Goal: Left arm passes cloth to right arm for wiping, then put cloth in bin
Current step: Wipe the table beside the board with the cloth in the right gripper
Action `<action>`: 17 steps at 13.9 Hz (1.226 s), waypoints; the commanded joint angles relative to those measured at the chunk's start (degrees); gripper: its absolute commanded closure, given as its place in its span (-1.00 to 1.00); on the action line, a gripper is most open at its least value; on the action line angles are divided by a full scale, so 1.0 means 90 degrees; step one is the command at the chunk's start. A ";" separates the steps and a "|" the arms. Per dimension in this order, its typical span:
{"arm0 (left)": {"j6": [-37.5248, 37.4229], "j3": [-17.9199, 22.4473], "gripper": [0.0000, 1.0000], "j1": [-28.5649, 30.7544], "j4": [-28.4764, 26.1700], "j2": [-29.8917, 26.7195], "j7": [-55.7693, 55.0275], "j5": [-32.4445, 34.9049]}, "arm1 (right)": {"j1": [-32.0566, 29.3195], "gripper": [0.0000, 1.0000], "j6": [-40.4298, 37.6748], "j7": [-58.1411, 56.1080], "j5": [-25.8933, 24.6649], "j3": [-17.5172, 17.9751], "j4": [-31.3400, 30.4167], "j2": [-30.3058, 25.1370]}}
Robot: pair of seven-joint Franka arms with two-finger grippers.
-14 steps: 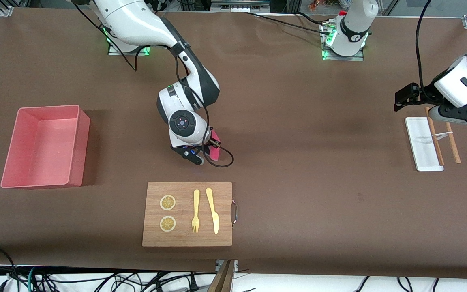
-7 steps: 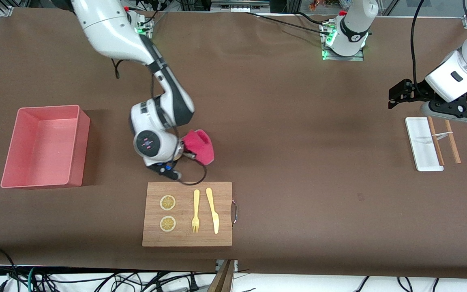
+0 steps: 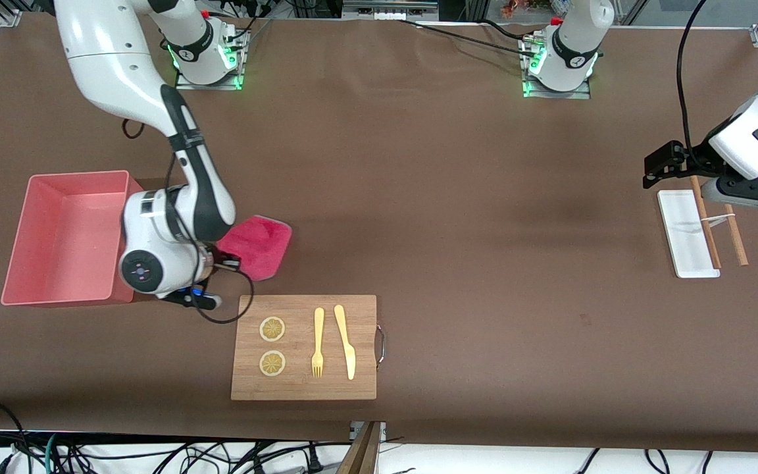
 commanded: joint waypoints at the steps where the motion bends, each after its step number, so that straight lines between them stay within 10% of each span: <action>1: -0.0139 0.0018 -1.00 0.0027 0.0273 0.0113 0.0111 0.0182 | 0.0007 1.00 -0.0309 -0.0903 -0.0086 -0.0396 -0.0027 -0.0122; 5: -0.0149 0.0028 -1.00 0.0212 0.0342 0.0113 0.0130 0.0114 | 0.0094 1.00 -0.0349 -0.1454 0.0001 -0.0642 -0.0017 -0.0122; 17: -0.0169 -0.0030 -1.00 0.0183 0.0469 0.0123 0.0121 0.0212 | 0.1842 1.00 0.1368 0.3739 0.0598 0.0471 0.0032 0.0249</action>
